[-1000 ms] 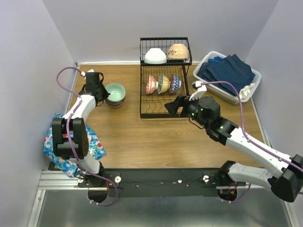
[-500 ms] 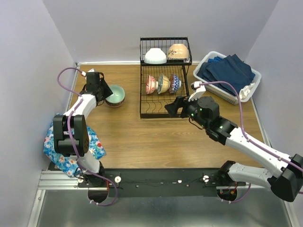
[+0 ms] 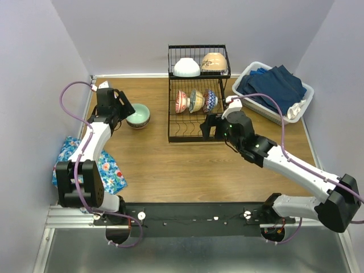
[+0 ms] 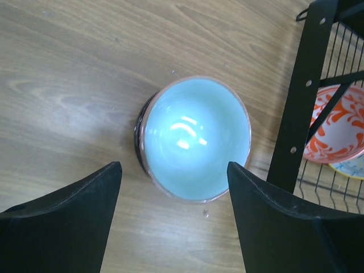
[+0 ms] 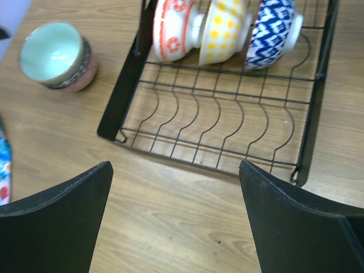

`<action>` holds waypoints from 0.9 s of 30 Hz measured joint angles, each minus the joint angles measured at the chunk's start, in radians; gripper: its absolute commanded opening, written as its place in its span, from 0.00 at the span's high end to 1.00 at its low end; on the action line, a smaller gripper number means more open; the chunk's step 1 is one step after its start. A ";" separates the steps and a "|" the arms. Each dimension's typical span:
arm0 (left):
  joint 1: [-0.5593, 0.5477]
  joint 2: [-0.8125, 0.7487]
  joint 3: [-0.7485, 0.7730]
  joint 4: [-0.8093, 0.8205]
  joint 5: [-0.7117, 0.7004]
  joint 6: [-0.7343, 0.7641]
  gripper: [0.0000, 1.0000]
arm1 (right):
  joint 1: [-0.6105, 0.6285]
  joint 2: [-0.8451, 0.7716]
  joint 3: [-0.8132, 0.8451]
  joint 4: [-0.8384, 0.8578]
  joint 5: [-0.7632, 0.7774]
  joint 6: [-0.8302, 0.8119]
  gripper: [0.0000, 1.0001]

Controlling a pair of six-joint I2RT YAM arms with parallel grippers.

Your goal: Unload the bowls from the dish rack

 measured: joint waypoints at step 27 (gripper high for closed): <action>-0.127 -0.558 -0.469 -0.089 0.056 0.103 0.01 | -0.389 0.484 0.102 0.422 -0.204 -0.017 0.00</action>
